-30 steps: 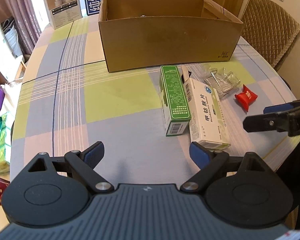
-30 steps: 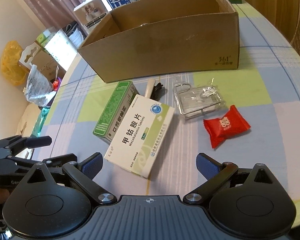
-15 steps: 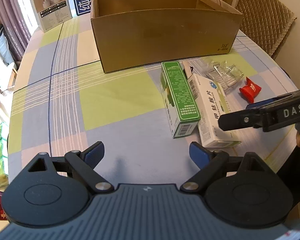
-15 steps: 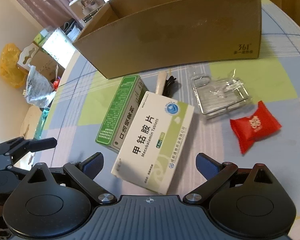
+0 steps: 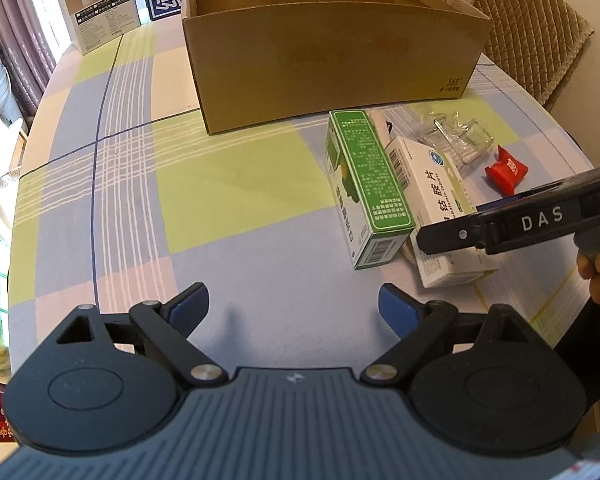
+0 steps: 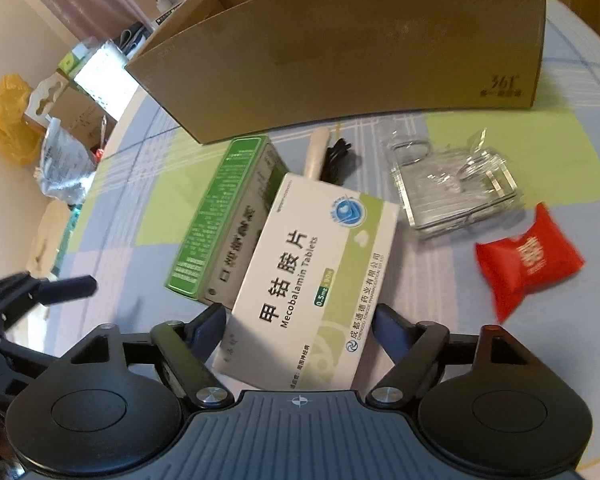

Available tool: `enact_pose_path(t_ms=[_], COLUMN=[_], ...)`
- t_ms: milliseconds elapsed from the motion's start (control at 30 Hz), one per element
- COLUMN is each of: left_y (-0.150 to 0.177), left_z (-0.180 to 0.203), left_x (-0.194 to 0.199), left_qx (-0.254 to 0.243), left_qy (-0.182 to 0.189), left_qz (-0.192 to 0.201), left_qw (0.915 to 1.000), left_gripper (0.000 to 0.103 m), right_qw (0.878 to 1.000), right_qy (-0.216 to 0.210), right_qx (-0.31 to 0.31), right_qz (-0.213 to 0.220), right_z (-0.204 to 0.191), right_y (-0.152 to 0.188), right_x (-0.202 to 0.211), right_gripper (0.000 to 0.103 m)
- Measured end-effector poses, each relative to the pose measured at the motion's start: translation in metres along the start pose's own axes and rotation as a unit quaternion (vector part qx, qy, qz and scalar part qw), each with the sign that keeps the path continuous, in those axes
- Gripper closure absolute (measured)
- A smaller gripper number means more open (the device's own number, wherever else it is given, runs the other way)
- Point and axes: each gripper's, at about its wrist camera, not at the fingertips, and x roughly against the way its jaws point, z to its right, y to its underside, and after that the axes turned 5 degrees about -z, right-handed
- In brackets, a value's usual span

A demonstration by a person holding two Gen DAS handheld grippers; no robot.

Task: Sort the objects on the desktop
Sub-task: 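Grasp the green medicine box with the left tool while the right tool grasps the white Mecobalamin box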

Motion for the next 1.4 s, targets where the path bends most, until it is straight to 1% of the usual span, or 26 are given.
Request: enact_pose_path(t_ms=[133, 300, 367, 467, 567, 600, 633, 667, 700, 733, 767, 900, 1167, 1300, 1400], left_y=[-0.005, -0.021, -0.030, -0.043, -0.053, -0.056, -0.058, -0.060, -0.061, -0.061, -0.061, -0.059, -0.035, -0.030, -0.035], left_z=[0.005, 0.018, 0.023, 0.031, 0.040, 0.042, 0.044, 0.047, 0.049, 0.051, 0.053, 0.053, 0.049, 0.042, 0.039], left_x=[0.001, -0.004, -0.007, -0.015, -0.025, -0.029, -0.033, -0.037, -0.040, -0.041, -0.041, -0.039, -0.022, -0.019, -0.021], left_qx=[-0.004, -0.006, -0.003, -0.001, -0.005, -0.007, -0.010, -0.014, -0.018, -0.021, -0.025, -0.038, -0.067, -0.054, -0.046], left_qy=[0.008, 0.030, 0.037, 0.041, 0.038, 0.035, 0.031, 0.023, 0.014, 0.008, -0.001, -0.008, -0.031, -0.024, -0.018], left_qz=[0.007, 0.018, 0.023, 0.024, 0.020, 0.017, 0.013, 0.006, 0.001, -0.002, -0.005, -0.017, -0.045, -0.044, -0.042], left_qw=[0.9999, 0.9994, 0.9991, 0.9989, 0.9991, 0.9992, 0.9994, 0.9996, 0.9997, 0.9998, 0.9997, 0.9991, 0.9962, 0.9973, 0.9979], left_gripper=[0.014, 0.019, 0.032, 0.039, 0.044, 0.047, 0.057, 0.069, 0.074, 0.076, 0.078, 0.078, 0.078, 0.077, 0.076], right_qw=[0.999, 0.993, 0.992, 0.990, 0.991, 0.991, 0.991, 0.991, 0.991, 0.991, 0.991, 0.991, 0.991, 0.991, 0.991], right_qy=[0.029, 0.072, 0.079, 0.087, 0.081, 0.081, 0.080, 0.079, 0.078, 0.078, 0.079, 0.079, 0.078, 0.081, 0.084], right_qx=[0.045, 0.092, 0.099, 0.107, 0.108, 0.108, 0.108, 0.108, 0.108, 0.109, 0.109, 0.109, 0.109, 0.109, 0.108], right_qz=[0.000, 0.002, -0.001, -0.007, -0.007, -0.007, -0.007, -0.008, -0.008, -0.008, -0.009, -0.009, -0.007, -0.003, -0.004], right_z=[0.001, 0.016, 0.024, 0.035, 0.042, 0.043, 0.044, 0.044, 0.043, 0.043, 0.043, 0.042, 0.040, 0.039, 0.037], right_y=[0.006, 0.022, 0.027, 0.034, 0.038, 0.039, 0.038, 0.038, 0.037, 0.037, 0.037, 0.035, 0.035, 0.033, 0.032], right_x=[0.009, 0.025, 0.030, 0.034, 0.036, 0.036, 0.036, 0.034, 0.032, 0.032, 0.031, 0.029, 0.030, 0.029, 0.027], right_gripper=[0.033, 0.034, 0.034, 0.034, 0.034, 0.034, 0.034, 0.033, 0.033, 0.033, 0.033, 0.032, 0.032, 0.032, 0.032])
